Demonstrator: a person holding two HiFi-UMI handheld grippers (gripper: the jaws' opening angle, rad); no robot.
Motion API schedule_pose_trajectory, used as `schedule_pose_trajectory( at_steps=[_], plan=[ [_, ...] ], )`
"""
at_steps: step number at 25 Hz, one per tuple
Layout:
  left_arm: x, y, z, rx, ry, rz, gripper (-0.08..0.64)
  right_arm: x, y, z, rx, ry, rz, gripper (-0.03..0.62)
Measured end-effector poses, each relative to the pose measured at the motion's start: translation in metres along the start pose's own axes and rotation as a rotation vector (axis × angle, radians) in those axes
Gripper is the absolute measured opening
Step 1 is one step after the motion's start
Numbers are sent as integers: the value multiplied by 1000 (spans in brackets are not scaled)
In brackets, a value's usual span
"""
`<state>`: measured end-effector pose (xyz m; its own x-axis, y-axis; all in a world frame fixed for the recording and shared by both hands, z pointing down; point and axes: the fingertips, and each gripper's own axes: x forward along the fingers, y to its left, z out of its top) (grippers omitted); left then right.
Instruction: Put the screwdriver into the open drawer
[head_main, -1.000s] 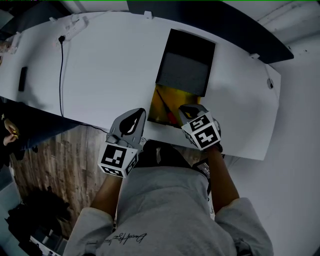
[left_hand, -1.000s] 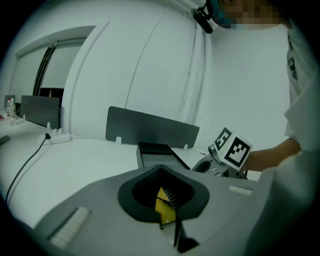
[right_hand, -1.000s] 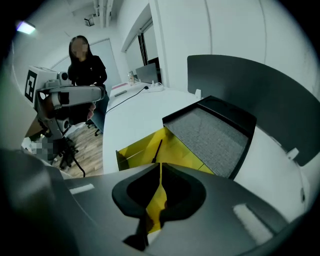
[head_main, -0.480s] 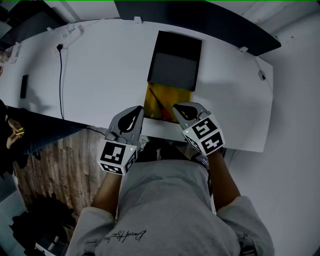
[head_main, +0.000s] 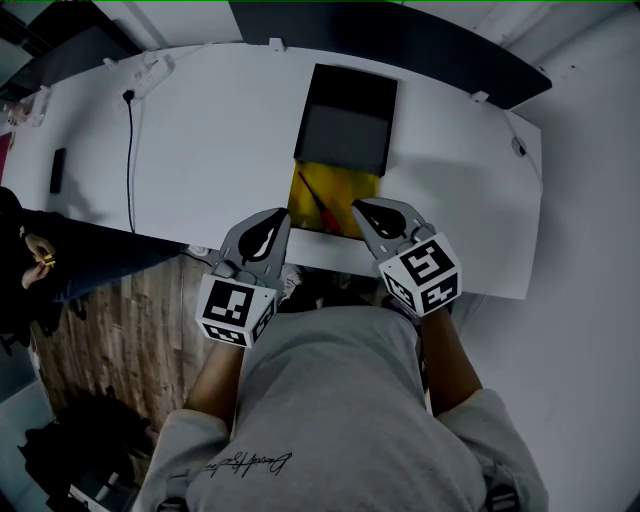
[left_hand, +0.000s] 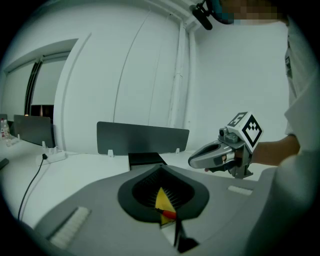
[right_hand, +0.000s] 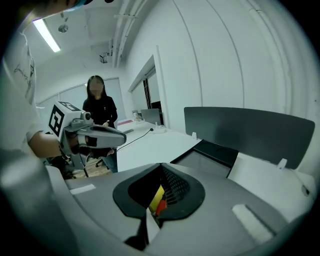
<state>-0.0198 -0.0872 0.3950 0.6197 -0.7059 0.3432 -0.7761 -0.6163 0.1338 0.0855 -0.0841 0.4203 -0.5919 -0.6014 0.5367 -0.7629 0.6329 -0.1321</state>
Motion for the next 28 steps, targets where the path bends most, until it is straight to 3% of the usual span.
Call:
schedule_pose_trajectory(
  at_steps=[7,28],
  plan=[
    [-10,-8,7,22,-24,12,-2,-12,4,8,46,-70,6,14],
    [-15,-6,6,-5,-33,25,0,-4,19,6,16,-35,33,14]
  ],
)
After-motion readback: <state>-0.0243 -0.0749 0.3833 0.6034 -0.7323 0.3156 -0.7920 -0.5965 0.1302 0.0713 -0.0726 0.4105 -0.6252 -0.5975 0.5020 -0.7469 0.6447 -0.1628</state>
